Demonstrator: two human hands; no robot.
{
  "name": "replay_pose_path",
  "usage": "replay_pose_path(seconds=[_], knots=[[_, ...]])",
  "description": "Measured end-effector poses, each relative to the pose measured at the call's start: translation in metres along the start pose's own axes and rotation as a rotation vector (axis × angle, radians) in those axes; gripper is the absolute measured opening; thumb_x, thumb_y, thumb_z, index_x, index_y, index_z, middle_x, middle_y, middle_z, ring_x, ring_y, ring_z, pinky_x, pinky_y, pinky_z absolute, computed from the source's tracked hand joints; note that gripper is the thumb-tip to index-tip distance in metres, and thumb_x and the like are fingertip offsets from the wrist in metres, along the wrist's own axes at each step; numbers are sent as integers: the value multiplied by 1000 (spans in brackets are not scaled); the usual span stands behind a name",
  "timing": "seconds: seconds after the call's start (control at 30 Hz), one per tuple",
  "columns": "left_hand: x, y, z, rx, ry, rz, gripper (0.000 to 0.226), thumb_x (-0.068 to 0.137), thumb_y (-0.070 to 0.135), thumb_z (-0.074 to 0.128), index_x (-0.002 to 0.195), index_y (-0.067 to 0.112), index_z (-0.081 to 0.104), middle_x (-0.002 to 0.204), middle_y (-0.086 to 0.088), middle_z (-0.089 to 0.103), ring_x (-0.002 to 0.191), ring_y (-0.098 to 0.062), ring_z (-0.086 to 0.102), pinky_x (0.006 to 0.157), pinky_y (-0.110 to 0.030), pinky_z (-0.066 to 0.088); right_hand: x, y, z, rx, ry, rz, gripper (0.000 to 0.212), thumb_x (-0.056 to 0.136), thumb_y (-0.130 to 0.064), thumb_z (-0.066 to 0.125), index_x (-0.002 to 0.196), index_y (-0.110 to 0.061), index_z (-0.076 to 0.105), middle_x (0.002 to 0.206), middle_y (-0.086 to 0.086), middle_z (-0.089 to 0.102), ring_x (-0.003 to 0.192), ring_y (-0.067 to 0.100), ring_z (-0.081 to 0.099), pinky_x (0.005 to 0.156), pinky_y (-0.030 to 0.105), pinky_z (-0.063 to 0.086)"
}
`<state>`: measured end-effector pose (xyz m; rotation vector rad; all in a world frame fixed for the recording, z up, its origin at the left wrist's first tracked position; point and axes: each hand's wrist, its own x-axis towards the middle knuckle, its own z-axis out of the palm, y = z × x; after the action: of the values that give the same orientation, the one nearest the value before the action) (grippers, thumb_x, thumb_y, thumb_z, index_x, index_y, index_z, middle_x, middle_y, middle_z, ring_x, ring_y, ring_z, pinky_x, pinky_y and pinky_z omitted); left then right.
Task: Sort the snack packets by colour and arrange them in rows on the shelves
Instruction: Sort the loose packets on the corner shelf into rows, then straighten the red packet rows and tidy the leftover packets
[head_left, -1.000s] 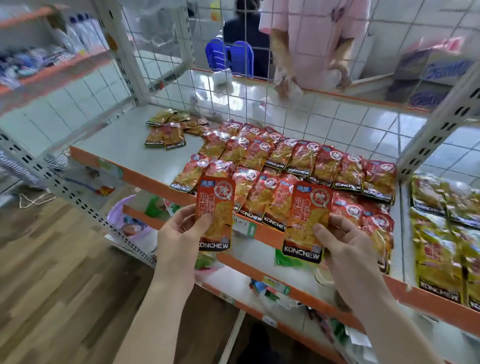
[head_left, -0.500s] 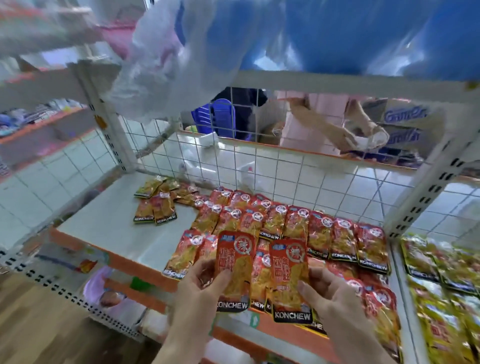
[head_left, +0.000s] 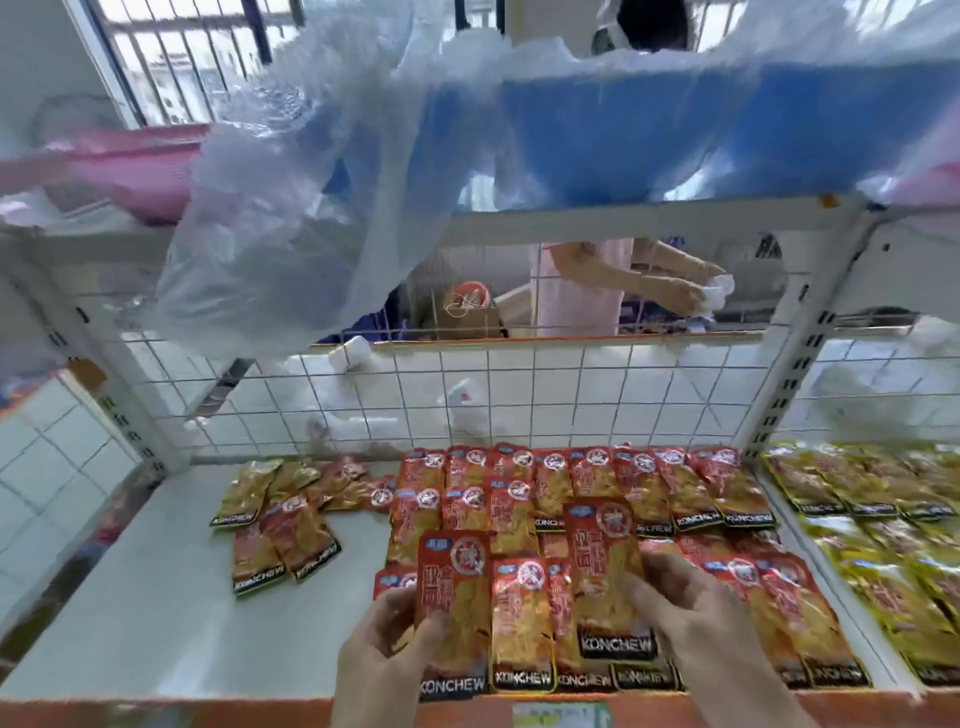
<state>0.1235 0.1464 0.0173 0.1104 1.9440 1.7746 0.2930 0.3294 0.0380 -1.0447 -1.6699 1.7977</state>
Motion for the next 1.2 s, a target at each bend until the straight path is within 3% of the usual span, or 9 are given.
replay_pose_path(seconds=[0.1,0.17,0.37,0.47,0.57,0.77,0.97,1.1,1.2], knots=[[12,0,-14,7,-71,26,18,79,-3,78,90,8,70,76,-7,76,83,-32,68,72,-39,53,-3,2,13,30,90,26,14,88,-11,68,102,-12,71,91,5,77,88,25,72,90,41,52],[19,2,-20,14,-97,52,18,79,-3,77,89,11,70,73,-3,75,79,-28,67,66,-33,50,-4,3,21,39,130,42,16,86,-12,70,102,-13,71,92,6,77,90,26,72,95,48,51],[29,-2,-19,19,-151,29,16,83,-1,74,92,11,68,84,-10,73,81,-26,68,51,-20,53,1,9,27,-56,169,35,11,90,-6,67,97,-13,72,87,0,77,84,16,72,84,35,53],[32,-10,-14,24,-140,36,17,83,0,75,93,12,68,89,-11,74,83,-25,68,58,-24,53,4,16,25,-70,167,45,11,90,-6,67,97,-13,71,84,-2,76,80,12,71,72,24,49],[33,-22,-9,53,-131,56,15,84,2,75,91,14,71,87,-8,75,86,-26,69,67,-29,51,9,24,23,-87,163,62,12,90,-4,67,97,-13,71,85,-2,76,87,17,70,75,23,49],[37,-32,0,91,-107,44,17,84,4,76,91,17,68,90,-5,72,89,-22,66,67,-25,46,19,40,19,-134,161,90,12,89,-9,70,98,-16,72,91,-2,76,95,18,69,91,32,52],[57,-24,10,64,-82,37,16,87,6,73,94,19,66,93,-8,72,86,-25,69,65,-30,51,38,43,19,-161,185,96,14,89,-14,72,102,-19,71,92,-5,76,95,15,69,91,31,53],[80,-21,17,91,-94,39,20,86,12,75,99,23,65,99,-8,72,89,-31,71,81,-42,55,56,40,22,-155,195,94,10,90,-14,71,98,-19,71,91,-5,75,93,14,69,77,24,52],[98,-15,26,87,-107,28,21,87,14,75,105,19,66,101,-9,71,85,-35,73,82,-46,57,75,34,26,-150,179,98,12,90,-14,70,97,-23,67,98,-2,72,98,14,65,85,27,51]])
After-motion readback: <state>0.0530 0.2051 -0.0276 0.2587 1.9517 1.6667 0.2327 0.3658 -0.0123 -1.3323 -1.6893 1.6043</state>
